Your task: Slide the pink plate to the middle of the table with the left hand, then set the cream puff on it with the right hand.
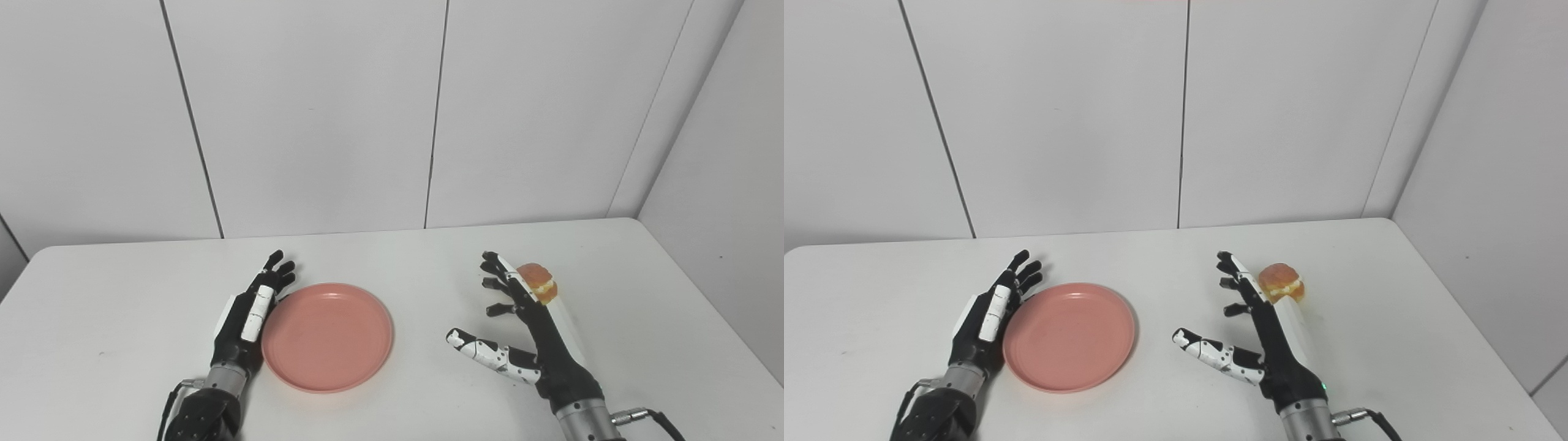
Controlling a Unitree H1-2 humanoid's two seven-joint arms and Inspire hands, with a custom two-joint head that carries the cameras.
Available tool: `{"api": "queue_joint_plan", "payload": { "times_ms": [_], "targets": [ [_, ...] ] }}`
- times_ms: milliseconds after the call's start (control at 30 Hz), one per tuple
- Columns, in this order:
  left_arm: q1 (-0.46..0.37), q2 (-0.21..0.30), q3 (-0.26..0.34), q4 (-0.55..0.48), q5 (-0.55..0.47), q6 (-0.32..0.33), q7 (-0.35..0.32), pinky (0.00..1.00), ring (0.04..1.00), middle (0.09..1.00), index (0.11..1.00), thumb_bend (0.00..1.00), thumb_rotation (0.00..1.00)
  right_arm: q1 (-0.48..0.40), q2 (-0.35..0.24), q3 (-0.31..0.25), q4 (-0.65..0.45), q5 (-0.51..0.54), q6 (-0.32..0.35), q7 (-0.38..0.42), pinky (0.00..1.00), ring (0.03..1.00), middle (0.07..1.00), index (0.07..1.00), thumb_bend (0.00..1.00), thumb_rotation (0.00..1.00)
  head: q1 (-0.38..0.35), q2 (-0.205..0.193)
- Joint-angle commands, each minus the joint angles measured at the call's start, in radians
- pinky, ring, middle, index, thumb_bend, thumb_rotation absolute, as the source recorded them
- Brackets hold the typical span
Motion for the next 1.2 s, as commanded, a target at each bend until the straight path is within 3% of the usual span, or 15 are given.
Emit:
{"api": "queue_joint_plan", "payload": {
  "times_ms": [0, 233, 500, 667, 900, 1000, 1167],
  "targets": [
    [0.012, -0.014, -0.009, 0.026, -0.001, 0.005, -0.013, 0.81, 0.932, 0.918, 0.922, 0.91, 0.86, -0.051, -0.043, -0.016, -0.031, -0.030, -0.001, 0.015, 0.73, 0.848, 0.899, 0.894, 1.00, 0.40, 0.003, 0.000],
    [0.011, -0.020, -0.014, 0.028, 0.006, 0.005, -0.009, 0.81, 0.932, 0.916, 0.919, 0.90, 0.87, -0.166, -0.159, -0.038, -0.027, -0.121, 0.026, 0.096, 0.66, 0.792, 0.859, 0.899, 1.00, 0.34, 0.009, -0.003],
    [0.009, -0.020, -0.019, 0.030, 0.011, -0.002, -0.006, 0.79, 0.932, 0.914, 0.920, 0.91, 0.88, -0.283, -0.287, -0.031, 0.021, -0.313, 0.062, 0.185, 0.65, 0.866, 0.916, 0.897, 1.00, 0.34, 0.015, -0.003],
    [0.007, -0.018, -0.020, 0.036, 0.011, -0.004, -0.008, 0.78, 0.930, 0.911, 0.919, 0.91, 0.88, -0.363, -0.361, -0.021, 0.093, -0.408, 0.116, 0.294, 0.61, 0.880, 0.924, 0.876, 1.00, 0.36, 0.015, -0.006],
    [0.005, -0.018, -0.021, 0.033, 0.007, 0.004, -0.011, 0.80, 0.933, 0.914, 0.924, 0.89, 0.88, -0.442, -0.419, 0.001, 0.233, -0.431, 0.144, 0.400, 0.69, 0.877, 0.890, 0.815, 1.00, 0.34, 0.021, -0.008],
    [0.003, -0.017, -0.022, 0.034, 0.009, 0.001, -0.011, 0.79, 0.930, 0.908, 0.923, 0.89, 0.88, -0.470, -0.430, 0.013, 0.299, -0.430, 0.147, 0.430, 0.77, 0.894, 0.889, 0.808, 1.00, 0.34, 0.020, -0.009],
    [0.002, -0.015, -0.026, 0.033, 0.013, 0.002, -0.010, 0.77, 0.925, 0.904, 0.922, 0.90, 0.88, -0.506, -0.437, 0.038, 0.397, -0.427, 0.150, 0.446, 0.76, 0.885, 0.883, 0.802, 1.00, 0.35, 0.020, -0.011]
  ]
}}
